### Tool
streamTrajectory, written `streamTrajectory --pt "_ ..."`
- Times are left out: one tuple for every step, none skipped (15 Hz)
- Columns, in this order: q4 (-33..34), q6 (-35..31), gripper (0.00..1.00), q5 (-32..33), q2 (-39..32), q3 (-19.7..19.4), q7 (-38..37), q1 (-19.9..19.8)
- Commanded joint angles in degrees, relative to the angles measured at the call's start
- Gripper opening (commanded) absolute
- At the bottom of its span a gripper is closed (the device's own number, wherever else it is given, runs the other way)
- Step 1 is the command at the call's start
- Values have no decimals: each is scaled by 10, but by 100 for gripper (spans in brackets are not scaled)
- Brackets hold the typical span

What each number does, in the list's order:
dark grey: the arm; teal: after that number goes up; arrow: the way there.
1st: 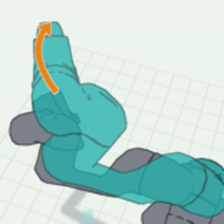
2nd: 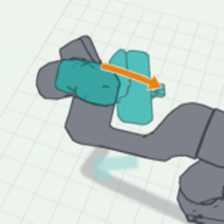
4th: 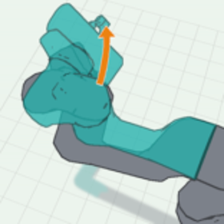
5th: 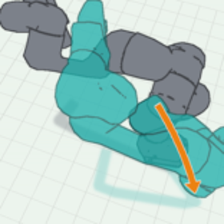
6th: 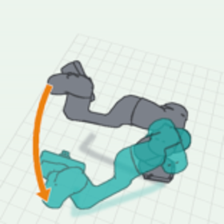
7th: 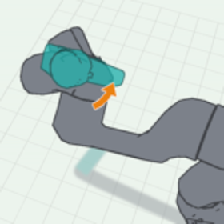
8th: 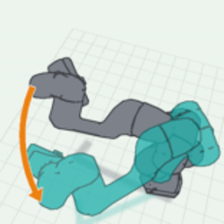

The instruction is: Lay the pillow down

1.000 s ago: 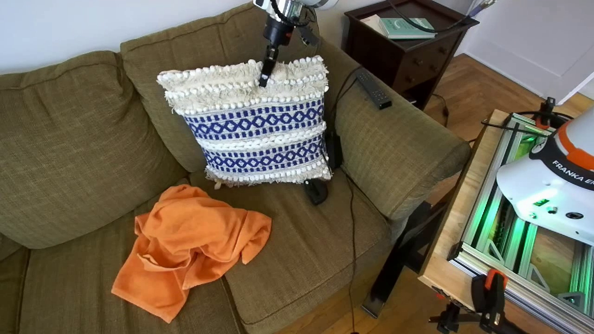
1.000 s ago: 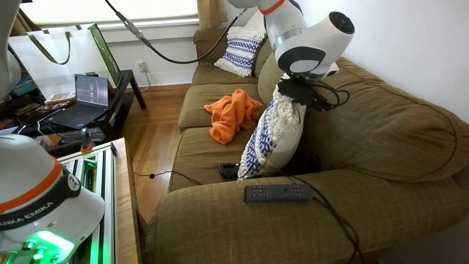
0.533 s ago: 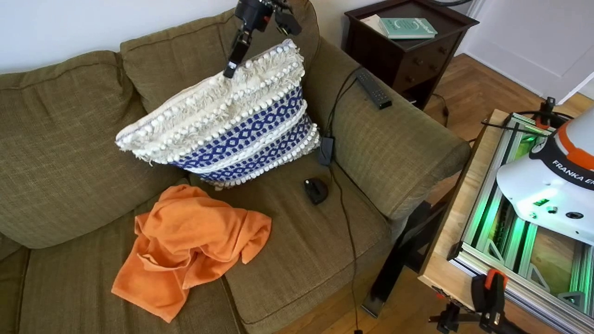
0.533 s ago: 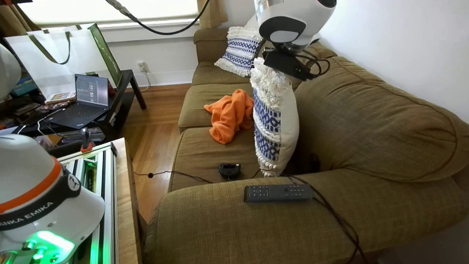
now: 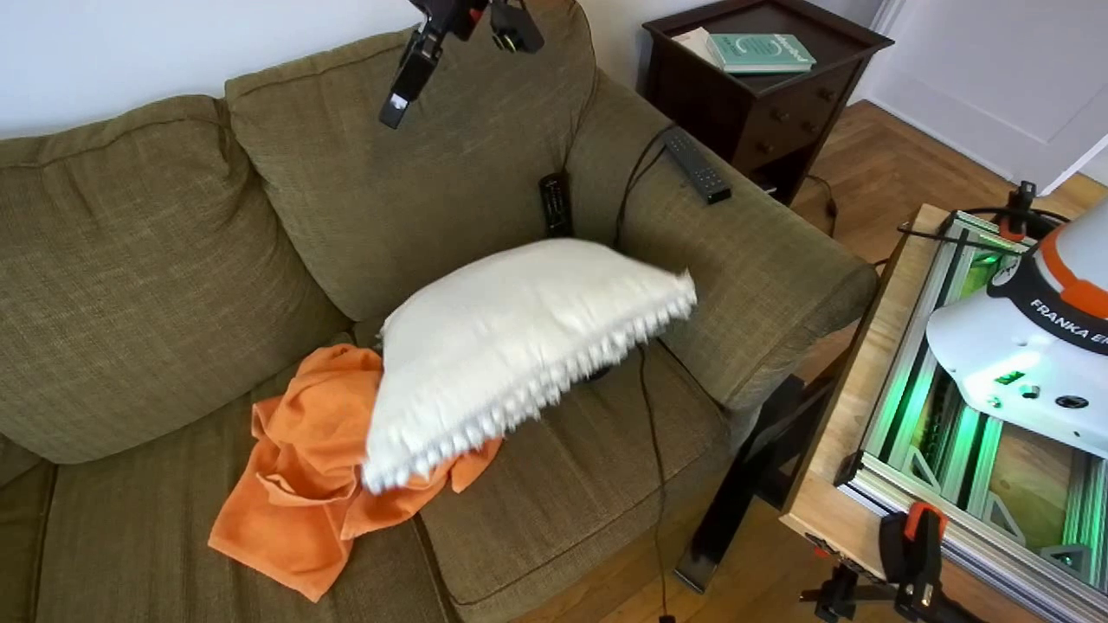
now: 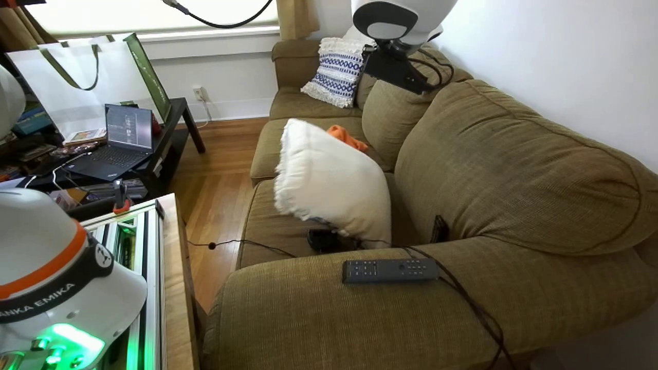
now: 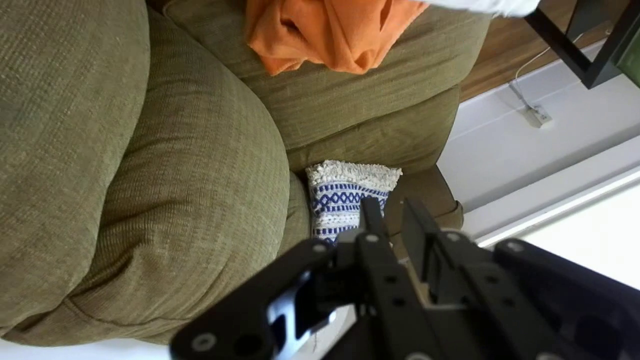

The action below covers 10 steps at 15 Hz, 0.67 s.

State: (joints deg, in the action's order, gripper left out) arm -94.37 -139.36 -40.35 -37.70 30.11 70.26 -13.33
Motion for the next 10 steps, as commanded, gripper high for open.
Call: streamTrajectory --pt "-4 7 5 -5 0 -64 -7 37" --pt "-7 4 5 8 -1 -85 -21 49" --pt "-12 1 5 22 -3 -107 -36 61" --pt "-20 5 44 43 -2 -135 -73 77" --pt "-26 11 45 55 -3 -150 -94 83" --pt "-32 15 52 72 -5 -164 -120 89" --pt "-37 24 58 90 -7 -174 -148 94" --pt "-40 35 67 111 -9 -183 -177 98" --pt "-37 59 73 129 -13 -187 -204 99" --pt "-34 82 81 149 -15 -191 -232 100"
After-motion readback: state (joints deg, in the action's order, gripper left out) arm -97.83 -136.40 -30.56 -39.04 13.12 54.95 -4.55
